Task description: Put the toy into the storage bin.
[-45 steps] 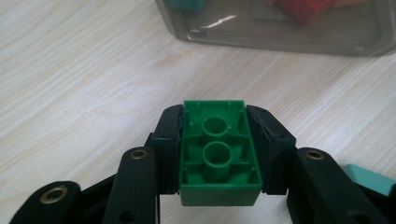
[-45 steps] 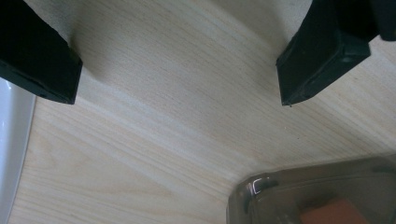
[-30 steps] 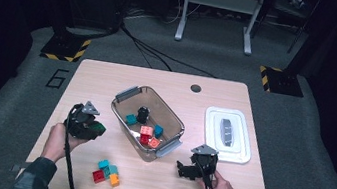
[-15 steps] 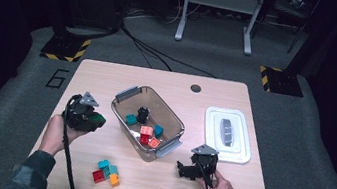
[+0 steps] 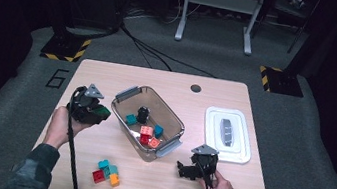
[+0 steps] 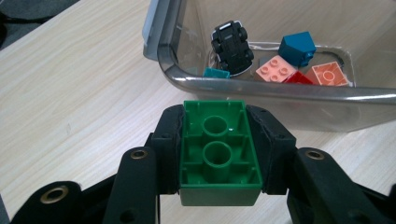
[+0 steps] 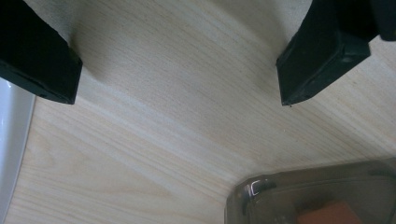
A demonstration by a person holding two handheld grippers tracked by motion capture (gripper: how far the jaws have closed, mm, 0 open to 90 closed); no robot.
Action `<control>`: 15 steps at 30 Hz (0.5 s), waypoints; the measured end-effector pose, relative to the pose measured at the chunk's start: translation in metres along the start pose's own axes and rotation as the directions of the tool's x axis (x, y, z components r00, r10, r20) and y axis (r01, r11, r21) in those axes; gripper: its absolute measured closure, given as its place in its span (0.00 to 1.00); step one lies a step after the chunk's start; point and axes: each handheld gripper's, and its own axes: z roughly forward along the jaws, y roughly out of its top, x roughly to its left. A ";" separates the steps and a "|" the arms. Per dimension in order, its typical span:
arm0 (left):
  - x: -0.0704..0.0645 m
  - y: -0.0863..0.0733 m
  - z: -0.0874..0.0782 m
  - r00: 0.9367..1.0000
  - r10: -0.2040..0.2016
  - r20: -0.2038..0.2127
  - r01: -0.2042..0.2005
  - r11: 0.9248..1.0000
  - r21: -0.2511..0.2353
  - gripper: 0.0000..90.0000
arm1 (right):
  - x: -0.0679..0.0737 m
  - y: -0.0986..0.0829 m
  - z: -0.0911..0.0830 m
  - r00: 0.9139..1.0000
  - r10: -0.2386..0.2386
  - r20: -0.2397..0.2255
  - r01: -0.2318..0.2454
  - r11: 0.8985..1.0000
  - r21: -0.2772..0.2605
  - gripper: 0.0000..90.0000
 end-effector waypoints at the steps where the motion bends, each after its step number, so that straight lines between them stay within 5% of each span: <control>1: 0.000 0.002 0.000 1.000 0.004 -0.001 -0.004 1.000 -0.004 0.65 | 0.000 0.000 0.000 1.000 0.000 0.000 0.000 1.000 0.000 0.00; 15: -0.004 0.028 -0.003 0.999 0.041 -0.010 -0.041 0.999 -0.025 0.65 | 0.000 0.000 0.000 1.000 0.000 0.000 0.000 1.000 0.000 0.00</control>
